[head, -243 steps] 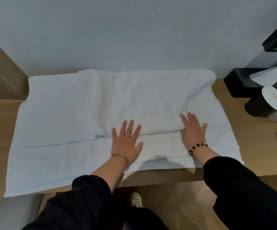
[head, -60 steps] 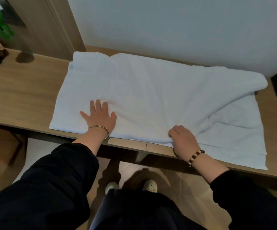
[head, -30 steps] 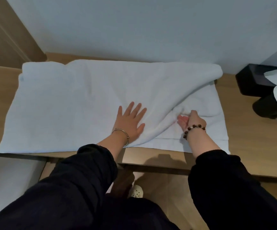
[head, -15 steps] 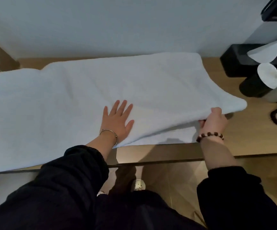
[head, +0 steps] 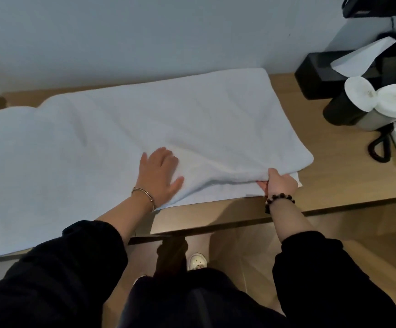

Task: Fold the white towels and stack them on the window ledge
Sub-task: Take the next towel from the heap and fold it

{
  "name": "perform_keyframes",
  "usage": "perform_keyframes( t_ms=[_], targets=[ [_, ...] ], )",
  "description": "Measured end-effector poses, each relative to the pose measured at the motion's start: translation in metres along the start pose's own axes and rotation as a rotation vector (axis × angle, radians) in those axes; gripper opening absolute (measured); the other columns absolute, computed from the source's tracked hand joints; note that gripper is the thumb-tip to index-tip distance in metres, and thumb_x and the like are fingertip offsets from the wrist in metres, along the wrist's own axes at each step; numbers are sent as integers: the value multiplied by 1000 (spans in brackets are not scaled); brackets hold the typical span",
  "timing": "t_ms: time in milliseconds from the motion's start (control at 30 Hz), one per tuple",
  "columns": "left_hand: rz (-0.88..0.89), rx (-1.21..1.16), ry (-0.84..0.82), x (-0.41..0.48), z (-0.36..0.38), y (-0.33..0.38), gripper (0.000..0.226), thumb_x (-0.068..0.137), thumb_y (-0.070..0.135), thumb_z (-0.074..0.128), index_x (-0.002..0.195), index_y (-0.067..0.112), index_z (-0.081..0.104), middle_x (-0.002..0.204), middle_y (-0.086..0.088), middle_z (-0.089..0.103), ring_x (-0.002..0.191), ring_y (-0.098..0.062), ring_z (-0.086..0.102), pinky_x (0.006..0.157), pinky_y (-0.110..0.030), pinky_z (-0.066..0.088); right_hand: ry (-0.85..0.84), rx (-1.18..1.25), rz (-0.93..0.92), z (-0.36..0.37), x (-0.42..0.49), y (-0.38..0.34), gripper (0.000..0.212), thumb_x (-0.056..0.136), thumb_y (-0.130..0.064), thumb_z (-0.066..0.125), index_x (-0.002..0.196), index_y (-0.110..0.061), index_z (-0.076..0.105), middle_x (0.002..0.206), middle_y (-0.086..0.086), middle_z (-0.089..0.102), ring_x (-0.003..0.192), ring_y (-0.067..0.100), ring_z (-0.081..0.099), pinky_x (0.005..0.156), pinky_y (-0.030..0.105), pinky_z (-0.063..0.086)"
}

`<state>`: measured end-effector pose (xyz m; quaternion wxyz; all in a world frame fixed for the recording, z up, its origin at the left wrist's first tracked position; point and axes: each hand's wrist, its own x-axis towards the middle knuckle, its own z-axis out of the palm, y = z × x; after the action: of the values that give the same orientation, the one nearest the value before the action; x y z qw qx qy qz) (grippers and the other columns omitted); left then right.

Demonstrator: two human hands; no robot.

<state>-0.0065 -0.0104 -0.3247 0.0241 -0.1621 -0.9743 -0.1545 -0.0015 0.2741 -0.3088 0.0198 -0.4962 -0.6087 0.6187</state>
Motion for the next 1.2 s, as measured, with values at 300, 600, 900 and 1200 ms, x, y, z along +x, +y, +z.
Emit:
perform_keyframes(
  t_ms=[300,600,900,1200],
  targets=[
    [392,-77,19,6,2,42,15,70,11,44,77,8,56,70,-4,53,57,-21,46,46,-23,29,80,-145,-44,5,-1,-12,18,83,-22,52,73,-7,55,84,10,61,89,33,62,84,46,53],
    [235,-60,-276,2,14,37,14,66,0,54,76,8,52,74,-5,48,68,-21,40,62,-30,27,43,100,35,8,-7,-24,17,90,-18,51,77,-8,45,81,5,52,81,21,51,77,34,49],
    [178,-122,-317,5,10,40,18,73,0,50,75,14,40,77,0,40,74,-19,36,65,-28,26,-34,294,207,10,-33,10,30,97,-15,42,121,0,50,102,13,58,80,26,58,80,38,54],
    [162,-102,-236,-3,-12,18,23,66,-9,48,71,13,42,64,6,35,66,-21,36,52,-23,21,62,125,221,10,-28,11,19,97,-20,44,100,-3,52,111,15,56,87,25,60,80,34,55]
  ],
)
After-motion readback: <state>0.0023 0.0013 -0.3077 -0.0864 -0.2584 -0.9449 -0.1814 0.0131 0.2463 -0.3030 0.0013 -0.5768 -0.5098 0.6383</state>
